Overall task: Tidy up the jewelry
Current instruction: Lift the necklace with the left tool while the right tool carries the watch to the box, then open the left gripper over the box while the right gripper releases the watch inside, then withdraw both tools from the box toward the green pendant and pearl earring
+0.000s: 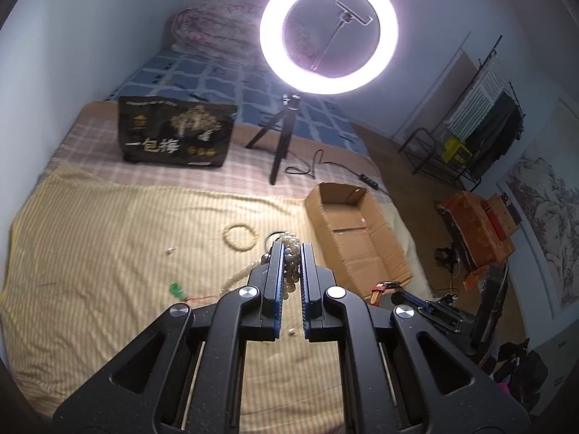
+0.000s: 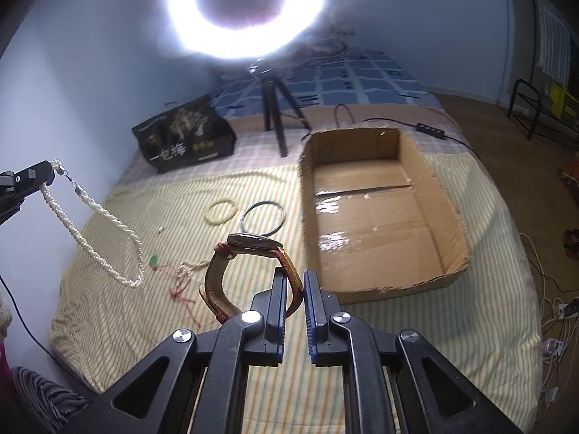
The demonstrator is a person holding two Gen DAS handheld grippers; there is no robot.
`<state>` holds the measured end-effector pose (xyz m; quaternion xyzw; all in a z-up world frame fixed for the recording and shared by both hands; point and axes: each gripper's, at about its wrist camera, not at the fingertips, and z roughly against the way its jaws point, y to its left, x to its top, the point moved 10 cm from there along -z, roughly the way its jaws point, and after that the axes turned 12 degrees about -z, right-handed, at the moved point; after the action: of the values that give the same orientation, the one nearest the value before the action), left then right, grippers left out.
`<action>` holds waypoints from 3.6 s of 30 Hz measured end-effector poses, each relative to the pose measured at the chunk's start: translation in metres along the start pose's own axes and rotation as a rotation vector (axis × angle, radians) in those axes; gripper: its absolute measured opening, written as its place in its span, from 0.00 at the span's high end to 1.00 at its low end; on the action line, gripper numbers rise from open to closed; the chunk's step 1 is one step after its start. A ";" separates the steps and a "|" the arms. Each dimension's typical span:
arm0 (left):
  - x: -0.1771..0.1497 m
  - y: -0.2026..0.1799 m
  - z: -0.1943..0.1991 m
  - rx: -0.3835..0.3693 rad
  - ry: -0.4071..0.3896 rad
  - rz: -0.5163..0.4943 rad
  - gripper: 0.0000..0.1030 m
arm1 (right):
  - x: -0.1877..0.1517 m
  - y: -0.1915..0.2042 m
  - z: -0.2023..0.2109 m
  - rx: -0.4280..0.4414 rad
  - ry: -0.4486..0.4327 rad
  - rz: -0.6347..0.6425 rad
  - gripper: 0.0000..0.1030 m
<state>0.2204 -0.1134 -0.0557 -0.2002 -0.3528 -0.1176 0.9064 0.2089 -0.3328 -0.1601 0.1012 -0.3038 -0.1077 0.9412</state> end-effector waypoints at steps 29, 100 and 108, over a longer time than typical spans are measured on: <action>0.094 -0.155 -0.133 -0.149 0.046 -0.128 0.94 | 0.050 -0.110 -0.017 -0.172 -0.042 -0.168 0.93; -0.024 0.079 -0.062 0.178 0.114 -0.016 0.60 | 0.036 -0.024 0.004 -0.042 -0.130 -0.027 0.27; -0.074 0.117 -0.079 0.193 0.230 0.030 0.60 | -0.001 0.011 -0.024 0.006 0.026 0.053 0.27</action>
<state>0.2556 -0.0392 -0.1922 -0.1027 -0.2530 -0.0916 0.9576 0.2237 -0.3193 -0.1770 0.0973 -0.2942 -0.0804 0.9474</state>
